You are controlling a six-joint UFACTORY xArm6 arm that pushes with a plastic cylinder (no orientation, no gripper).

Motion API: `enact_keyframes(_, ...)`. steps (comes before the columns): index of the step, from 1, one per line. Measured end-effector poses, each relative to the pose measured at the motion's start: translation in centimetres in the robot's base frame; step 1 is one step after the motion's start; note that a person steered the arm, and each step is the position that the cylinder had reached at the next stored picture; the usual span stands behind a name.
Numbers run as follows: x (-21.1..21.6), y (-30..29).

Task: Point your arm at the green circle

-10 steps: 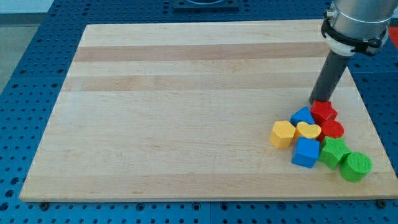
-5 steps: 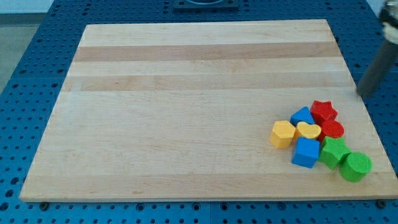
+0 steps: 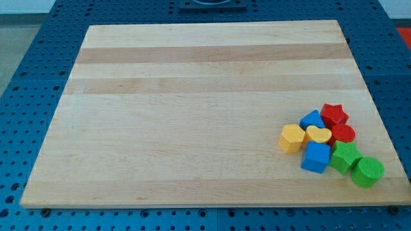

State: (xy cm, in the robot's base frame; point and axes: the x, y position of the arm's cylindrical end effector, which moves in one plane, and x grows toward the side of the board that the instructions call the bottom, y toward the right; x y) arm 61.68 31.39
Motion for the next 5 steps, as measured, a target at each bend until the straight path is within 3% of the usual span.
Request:
enact_keyframes(4,0.1,-10.9)
enact_keyframes(5,0.1,-11.1)
